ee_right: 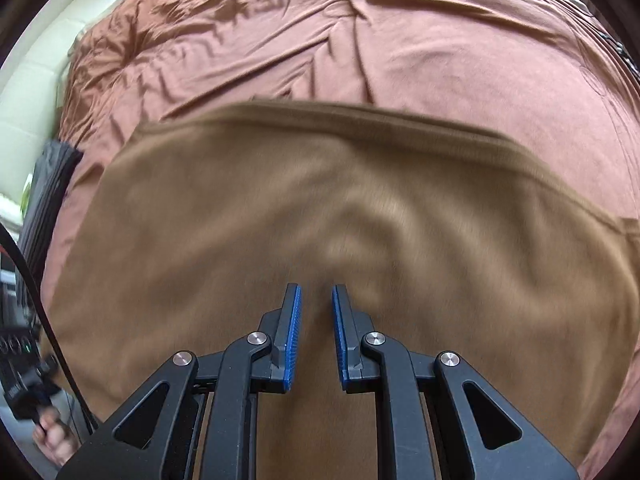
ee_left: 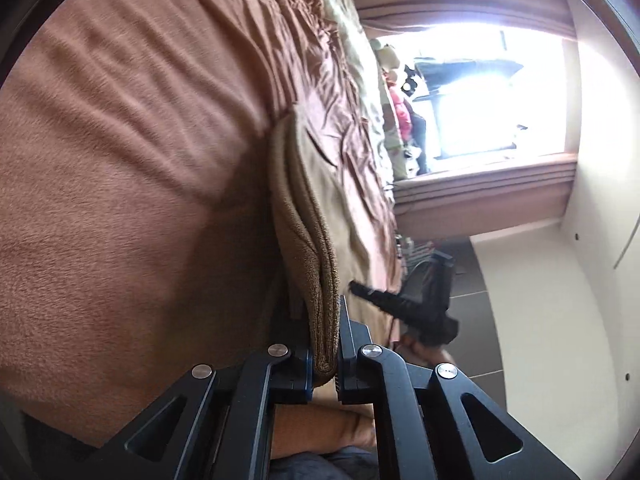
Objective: Fold small clothes
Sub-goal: 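Lift the folded shirt edge with the left gripper and fold it over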
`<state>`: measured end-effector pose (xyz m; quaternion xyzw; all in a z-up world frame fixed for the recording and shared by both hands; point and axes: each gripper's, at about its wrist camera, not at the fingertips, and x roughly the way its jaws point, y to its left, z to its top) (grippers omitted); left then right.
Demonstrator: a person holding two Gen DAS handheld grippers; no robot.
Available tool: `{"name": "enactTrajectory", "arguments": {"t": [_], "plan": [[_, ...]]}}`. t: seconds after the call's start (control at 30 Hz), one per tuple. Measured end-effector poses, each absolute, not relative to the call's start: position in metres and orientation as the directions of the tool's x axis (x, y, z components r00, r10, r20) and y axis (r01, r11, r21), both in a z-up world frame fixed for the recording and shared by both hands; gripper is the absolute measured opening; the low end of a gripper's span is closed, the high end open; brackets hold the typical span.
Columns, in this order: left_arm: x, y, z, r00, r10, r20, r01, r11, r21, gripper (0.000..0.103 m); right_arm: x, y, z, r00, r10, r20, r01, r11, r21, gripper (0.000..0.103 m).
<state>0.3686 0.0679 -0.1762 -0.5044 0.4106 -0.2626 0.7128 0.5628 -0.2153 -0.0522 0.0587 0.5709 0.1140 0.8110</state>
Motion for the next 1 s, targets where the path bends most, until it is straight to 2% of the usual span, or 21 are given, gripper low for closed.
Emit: {"name": "enactTrajectory", "arguments": {"t": [0.13,0.5,0.8,1.0], "plan": [[0.378,0.063,-0.164,0.514,-0.817,-0.262,0.004,0.307,-0.952,0.007,0.540,-0.211,-0.058,0.288,0.261,-0.921,-0.151,0.963,0.225,0.011],[0.405,0.036,-0.132,0.478,-0.854,-0.205,0.068,0.269,-0.961,0.007,0.478,-0.184,-0.063,0.193,0.285,-0.939,-0.341,0.917,0.208,0.011],[0.425,0.008,-0.104,0.438,-0.881,-0.180,0.124,0.257,-0.958,0.007,0.450,-0.175,-0.065,0.155,0.267,-0.951,-0.442,0.880,0.175,0.011],[0.437,-0.019,-0.089,0.393,-0.900,-0.187,0.157,0.267,-0.951,0.007,0.437,-0.179,-0.071,0.122,0.325,-0.938,-0.464,0.854,0.235,0.011]]}}
